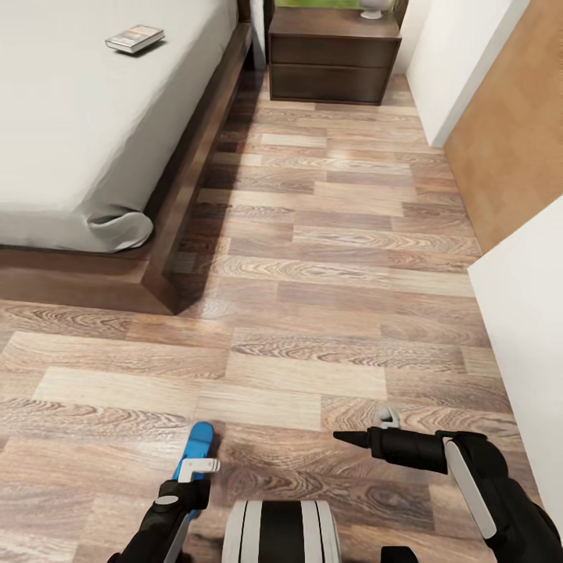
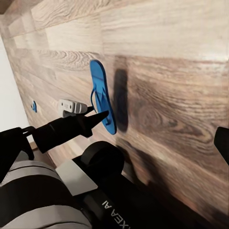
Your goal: In the bedroom, move the book from the bed onto either nightstand, and place the two sandals side by side next to the bed.
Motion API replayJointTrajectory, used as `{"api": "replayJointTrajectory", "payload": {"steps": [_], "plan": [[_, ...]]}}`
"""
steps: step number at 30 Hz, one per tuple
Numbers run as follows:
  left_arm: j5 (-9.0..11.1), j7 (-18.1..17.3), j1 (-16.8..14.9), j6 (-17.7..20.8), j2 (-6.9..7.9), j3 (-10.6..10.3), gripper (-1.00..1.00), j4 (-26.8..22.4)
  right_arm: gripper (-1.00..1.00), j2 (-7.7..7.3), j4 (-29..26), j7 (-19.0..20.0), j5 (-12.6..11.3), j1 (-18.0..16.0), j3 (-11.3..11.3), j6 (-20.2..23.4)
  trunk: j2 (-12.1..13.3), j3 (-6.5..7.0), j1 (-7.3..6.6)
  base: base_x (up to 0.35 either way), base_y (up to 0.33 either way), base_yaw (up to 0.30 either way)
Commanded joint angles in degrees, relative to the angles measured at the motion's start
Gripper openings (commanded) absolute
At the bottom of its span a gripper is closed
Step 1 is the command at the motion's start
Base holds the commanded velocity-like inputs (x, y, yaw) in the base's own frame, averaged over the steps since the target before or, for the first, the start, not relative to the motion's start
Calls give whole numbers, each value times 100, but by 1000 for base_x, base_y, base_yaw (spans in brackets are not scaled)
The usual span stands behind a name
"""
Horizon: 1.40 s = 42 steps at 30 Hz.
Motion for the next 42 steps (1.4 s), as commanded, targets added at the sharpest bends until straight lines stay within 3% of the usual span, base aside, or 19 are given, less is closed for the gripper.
{"api": "replayJointTrajectory", "payload": {"steps": [1,9,20,24,25,27,29,31,34,37,42], "plan": [[-31,23,0,35,1,-11,-100,-10,100,-5,-5,34,26,-2,-10,17,0,20,-3,0,0,0],[-16,10,0,38,1,-11,-100,-13,100,-74,-11,35,27,-2,-270,20,11,197,-24,0,0,0],[38,-162,0,27,18,18,-100,-235,100,-78,-11,35,21,-2,-294,20,26,441,-52,0,0,0],[448,-986,7,56,146,171,-100,-651,100,-78,-12,35,20,-2,-295,20,31,529,-62,0,0,0],[650,-1328,12,63,278,346,-100,-705,100,-80,-12,35,20,-2,-295,20,32,551,-65,0,0,0],[866,-1745,24,71,508,644,-100,-738,100,-87,-12,35,20,-2,-295,20,35,596,-70,0,0,0],[1164,-2590,58,72,808,1076,-100,-732,100,-94,-10,36,20,-2,-295,20,38,640,-75,0,0,0],[1336,-3425,75,59,935,1323,-100,-610,100,-95,-6,35,23,-2,-295,20,40,684,-80,0,0,0],[1418,-4748,85,20,1082,1765,-100,-189,100,-90,3,35,33,-2,-293,20,44,751,-88,0,0,0],[1426,-5112,87,-228,1134,2000,-100,238,100,-80,5,28,41,-2,-288,20,48,817,-96,0,0,0],[1441,-5252,90,-556,1144,2074,-100,466,100,-71,6,18,53,-2,-287,20,55,928,-109,0,0,0]]}}
